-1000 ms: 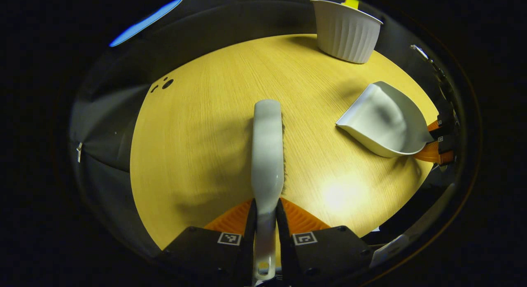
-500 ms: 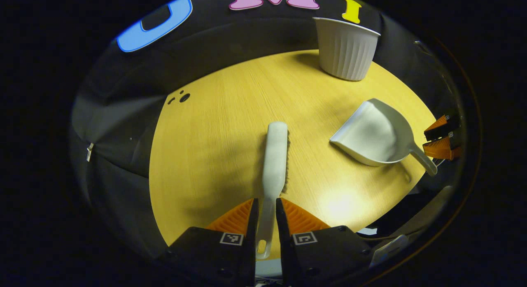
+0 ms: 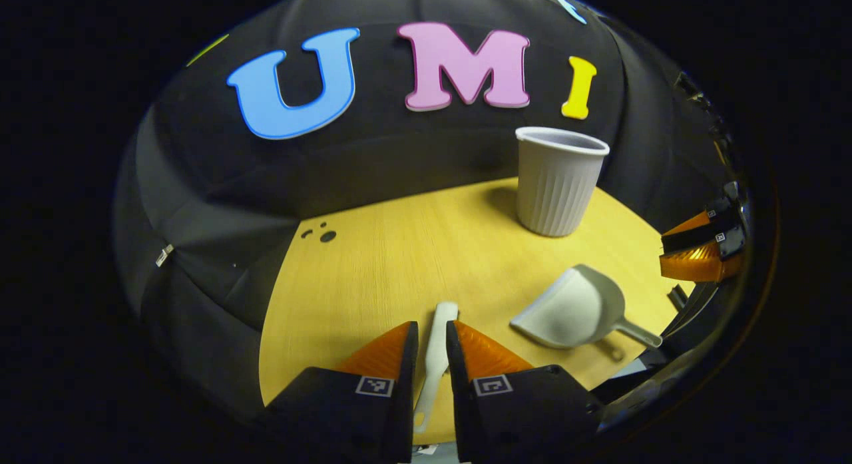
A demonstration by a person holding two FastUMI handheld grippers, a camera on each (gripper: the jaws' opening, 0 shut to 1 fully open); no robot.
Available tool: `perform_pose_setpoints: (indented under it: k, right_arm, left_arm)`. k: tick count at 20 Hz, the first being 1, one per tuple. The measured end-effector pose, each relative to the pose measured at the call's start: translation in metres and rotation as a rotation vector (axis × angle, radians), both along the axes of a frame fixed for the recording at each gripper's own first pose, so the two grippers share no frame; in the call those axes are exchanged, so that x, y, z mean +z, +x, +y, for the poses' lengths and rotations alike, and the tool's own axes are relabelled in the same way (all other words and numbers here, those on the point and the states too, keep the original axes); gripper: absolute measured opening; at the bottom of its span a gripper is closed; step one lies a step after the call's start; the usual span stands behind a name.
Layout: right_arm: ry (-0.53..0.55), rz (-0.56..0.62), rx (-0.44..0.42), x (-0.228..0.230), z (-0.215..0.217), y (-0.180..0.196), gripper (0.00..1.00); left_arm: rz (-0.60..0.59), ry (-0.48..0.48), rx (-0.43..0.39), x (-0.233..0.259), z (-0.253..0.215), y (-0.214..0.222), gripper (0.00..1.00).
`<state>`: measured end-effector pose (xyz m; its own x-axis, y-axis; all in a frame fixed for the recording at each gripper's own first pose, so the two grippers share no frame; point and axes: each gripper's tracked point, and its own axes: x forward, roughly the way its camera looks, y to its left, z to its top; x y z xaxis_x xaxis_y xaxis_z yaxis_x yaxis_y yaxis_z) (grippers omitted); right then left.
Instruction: Pick up the small broom and dustpan from the desktop, sweep the trash into the dustpan with the broom, and then empty the trash into the garbage bin.
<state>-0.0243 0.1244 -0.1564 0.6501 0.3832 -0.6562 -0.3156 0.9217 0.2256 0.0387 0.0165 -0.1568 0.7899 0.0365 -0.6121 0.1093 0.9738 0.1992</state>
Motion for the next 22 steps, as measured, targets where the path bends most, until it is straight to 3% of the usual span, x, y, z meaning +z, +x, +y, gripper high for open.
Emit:
perform_pose_setpoints:
  k: [4,7,16,17,20,22]
  right_arm:
    - [0.062,-0.138,-0.067,0.046,-0.005,0.021,0.46]
    - [0.062,-0.172,-0.099,0.055,-0.014,0.018,0.46]
    - [0.037,-0.173,-0.154,0.064,-0.019,0.015,0.46]
    - [0.024,-0.173,-0.155,0.066,-0.02,0.014,0.42]
    - [0.018,-0.171,-0.154,0.068,-0.019,0.015,0.46]
    - [0.019,-0.166,-0.155,0.068,-0.019,0.018,0.42]
  left_arm:
    - [-0.151,-0.025,-0.007,0.05,-0.014,0.01,0.29]
    - [-0.218,-0.09,-0.033,0.068,-0.03,0.009,0.25]
    - [-0.215,-0.094,-0.071,0.065,-0.036,0.006,0.25]
    - [-0.212,-0.1,-0.074,0.063,-0.036,0.007,0.25]
    - [-0.211,-0.108,-0.07,0.062,-0.034,0.007,0.25]
    - [-0.211,-0.106,-0.066,0.062,-0.03,0.006,0.25]
